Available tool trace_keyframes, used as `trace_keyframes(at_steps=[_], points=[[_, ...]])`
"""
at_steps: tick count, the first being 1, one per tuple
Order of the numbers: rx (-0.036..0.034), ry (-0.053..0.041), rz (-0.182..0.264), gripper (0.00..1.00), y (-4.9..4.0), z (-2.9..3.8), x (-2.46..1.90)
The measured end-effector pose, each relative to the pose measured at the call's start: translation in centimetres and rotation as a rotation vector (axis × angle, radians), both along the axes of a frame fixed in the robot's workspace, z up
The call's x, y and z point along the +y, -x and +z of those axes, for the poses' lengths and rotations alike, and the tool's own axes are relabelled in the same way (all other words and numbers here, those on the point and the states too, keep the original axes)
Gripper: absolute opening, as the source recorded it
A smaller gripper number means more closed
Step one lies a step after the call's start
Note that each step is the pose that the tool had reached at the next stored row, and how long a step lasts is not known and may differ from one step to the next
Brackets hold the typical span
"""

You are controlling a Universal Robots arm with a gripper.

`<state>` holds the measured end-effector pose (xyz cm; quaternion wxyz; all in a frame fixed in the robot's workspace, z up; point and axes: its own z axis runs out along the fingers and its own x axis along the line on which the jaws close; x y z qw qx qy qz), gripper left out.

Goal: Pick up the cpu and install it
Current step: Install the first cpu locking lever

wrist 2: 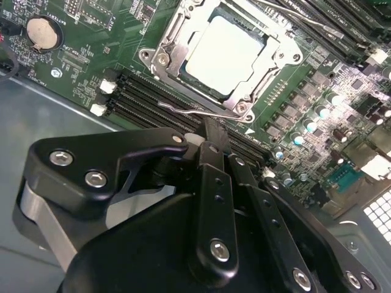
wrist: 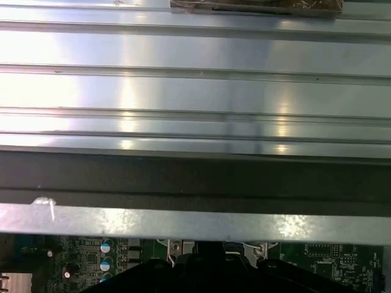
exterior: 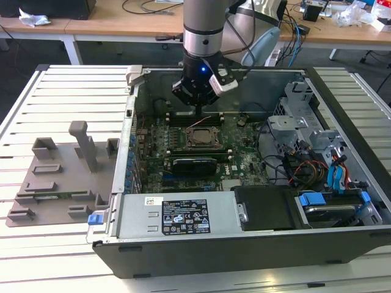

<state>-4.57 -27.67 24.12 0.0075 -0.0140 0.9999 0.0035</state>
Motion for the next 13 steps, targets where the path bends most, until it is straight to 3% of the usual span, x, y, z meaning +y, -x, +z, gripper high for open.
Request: trace_keyframes(at_steps=[13], points=[[0.0000,0.0001,0.000,0.11,0.00,-1.33,0.00]])
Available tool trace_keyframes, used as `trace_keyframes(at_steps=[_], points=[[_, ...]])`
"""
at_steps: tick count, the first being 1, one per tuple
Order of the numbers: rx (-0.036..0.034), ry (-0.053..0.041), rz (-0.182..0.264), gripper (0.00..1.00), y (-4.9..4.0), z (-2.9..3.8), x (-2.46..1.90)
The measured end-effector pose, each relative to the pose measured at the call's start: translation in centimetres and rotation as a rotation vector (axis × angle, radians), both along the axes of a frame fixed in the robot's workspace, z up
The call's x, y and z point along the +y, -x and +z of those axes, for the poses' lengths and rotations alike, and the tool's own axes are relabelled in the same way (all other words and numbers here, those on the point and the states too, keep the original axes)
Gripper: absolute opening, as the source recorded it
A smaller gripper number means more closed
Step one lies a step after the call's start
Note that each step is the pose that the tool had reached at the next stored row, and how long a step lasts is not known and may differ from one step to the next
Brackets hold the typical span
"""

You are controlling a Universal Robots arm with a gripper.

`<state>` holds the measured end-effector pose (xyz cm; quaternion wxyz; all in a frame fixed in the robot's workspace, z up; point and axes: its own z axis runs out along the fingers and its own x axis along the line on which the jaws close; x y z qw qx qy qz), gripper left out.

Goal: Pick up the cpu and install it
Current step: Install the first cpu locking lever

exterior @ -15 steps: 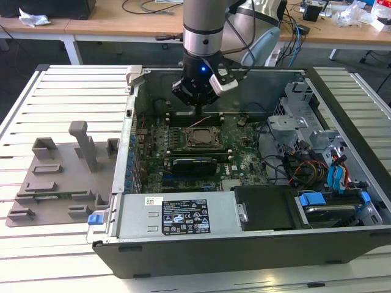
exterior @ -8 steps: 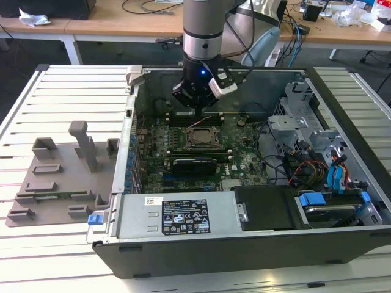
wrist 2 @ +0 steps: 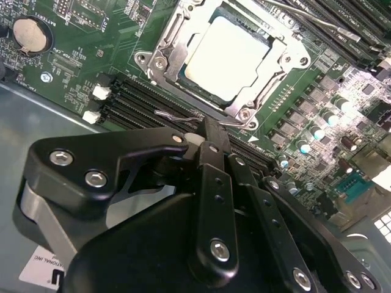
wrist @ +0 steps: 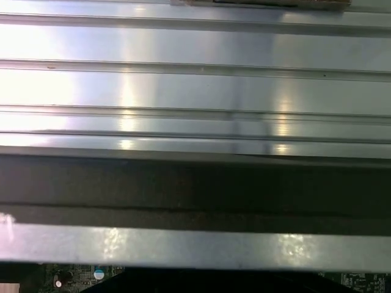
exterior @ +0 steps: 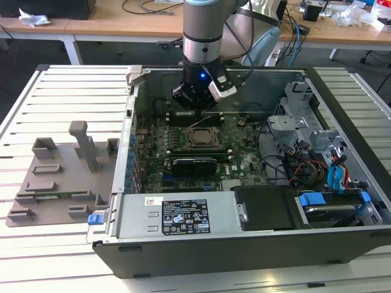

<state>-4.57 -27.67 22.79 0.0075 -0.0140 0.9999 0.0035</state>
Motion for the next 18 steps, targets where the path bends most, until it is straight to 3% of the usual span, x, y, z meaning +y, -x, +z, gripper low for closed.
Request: trace_keyframes(at_steps=[7,15,18], points=[[0.0001,0.0000,0.001,0.11,-0.15,-0.63,0.00],[0.0000,0.0001,0.002,0.11,-1.38,-1.68,0.00],[0.0002,0.0002,0.002,0.11,-1.89,-2.37,0.00]])
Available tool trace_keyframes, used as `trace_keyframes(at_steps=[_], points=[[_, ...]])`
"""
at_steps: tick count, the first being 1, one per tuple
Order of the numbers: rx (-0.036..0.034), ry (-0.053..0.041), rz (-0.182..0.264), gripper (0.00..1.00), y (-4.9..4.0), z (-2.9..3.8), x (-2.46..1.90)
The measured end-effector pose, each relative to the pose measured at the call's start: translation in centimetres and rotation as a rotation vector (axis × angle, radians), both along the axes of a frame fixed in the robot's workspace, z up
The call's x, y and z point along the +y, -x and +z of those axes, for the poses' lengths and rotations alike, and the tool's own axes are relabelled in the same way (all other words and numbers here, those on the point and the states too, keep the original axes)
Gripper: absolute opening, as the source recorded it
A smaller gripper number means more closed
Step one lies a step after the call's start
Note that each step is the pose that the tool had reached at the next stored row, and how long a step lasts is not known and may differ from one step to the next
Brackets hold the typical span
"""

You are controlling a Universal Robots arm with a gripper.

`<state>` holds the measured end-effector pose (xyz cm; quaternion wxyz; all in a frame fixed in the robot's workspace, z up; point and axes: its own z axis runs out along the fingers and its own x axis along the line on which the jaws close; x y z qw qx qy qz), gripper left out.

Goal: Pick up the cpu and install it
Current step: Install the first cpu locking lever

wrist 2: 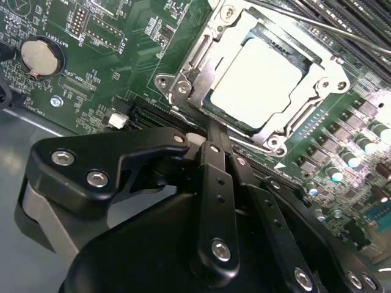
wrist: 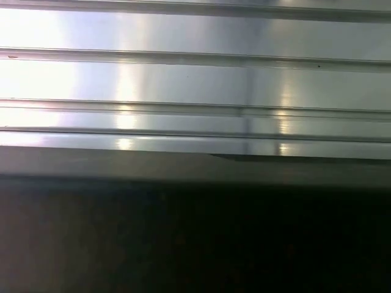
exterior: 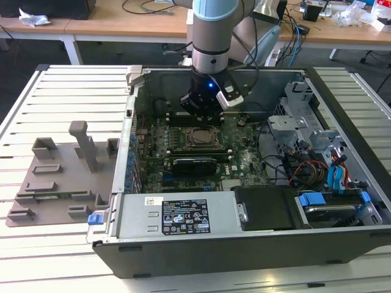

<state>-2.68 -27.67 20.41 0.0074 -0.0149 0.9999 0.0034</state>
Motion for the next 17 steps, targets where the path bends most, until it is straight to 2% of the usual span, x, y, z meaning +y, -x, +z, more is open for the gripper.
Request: trace_keyframes(at_steps=[3,6,9,13,17], points=[[-0.0012,-0.0011,0.000,0.11,-0.24,-0.27,0.02],[-0.0002,0.0001,0.000,0.11,-0.32,-0.23,0.00],[-0.0005,-0.0002,0.000,0.11,-0.33,0.13,0.00],[-0.0005,0.0008,0.000,0.11,-0.33,0.13,-0.29],[0.0007,0.0092,0.000,0.11,-0.40,0.01,-0.30]])
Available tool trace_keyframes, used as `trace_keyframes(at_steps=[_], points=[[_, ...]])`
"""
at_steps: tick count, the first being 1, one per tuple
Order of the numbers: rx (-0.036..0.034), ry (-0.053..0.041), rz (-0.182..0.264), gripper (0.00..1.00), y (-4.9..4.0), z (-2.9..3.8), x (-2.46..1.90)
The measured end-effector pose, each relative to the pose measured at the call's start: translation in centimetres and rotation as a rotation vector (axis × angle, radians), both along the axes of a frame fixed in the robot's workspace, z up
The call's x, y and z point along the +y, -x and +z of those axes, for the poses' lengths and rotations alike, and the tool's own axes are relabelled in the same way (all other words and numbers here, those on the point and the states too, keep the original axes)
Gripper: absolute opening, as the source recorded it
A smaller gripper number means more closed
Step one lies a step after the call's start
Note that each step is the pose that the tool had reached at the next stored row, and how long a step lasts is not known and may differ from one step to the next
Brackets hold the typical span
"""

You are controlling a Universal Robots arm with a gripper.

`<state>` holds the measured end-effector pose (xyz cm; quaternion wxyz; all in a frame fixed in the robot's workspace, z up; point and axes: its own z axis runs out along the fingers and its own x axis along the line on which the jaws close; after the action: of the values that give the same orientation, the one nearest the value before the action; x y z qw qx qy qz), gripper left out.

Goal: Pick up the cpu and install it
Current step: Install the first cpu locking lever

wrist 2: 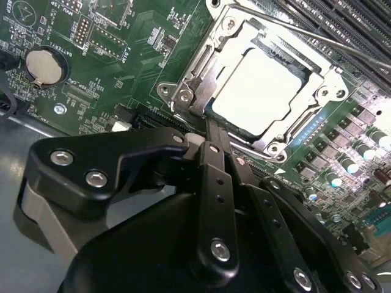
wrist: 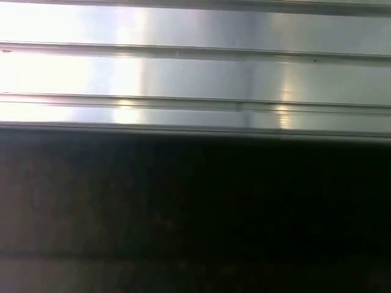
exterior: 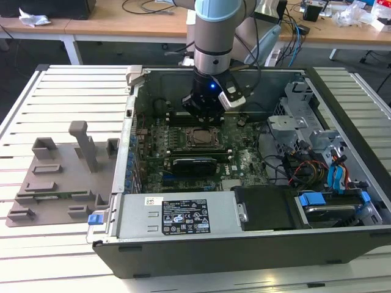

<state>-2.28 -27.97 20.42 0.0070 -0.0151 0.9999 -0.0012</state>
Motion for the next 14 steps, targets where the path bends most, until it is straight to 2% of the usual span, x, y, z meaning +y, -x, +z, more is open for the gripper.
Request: trace_keyframes(at_steps=[4,8,11,13,14], points=[[0.0022,0.0056,0.000,0.11,-0.47,-0.16,0.15],[0.0042,-0.0020,0.000,0.11,-0.68,-0.44,0.23],[0.0041,-0.0036,0.000,0.11,-0.70,-0.36,0.23],[0.0029,-0.0052,0.000,0.11,-0.74,0.15,0.27],[0.0038,-0.0040,0.000,0.11,-0.72,0.67,0.25]])
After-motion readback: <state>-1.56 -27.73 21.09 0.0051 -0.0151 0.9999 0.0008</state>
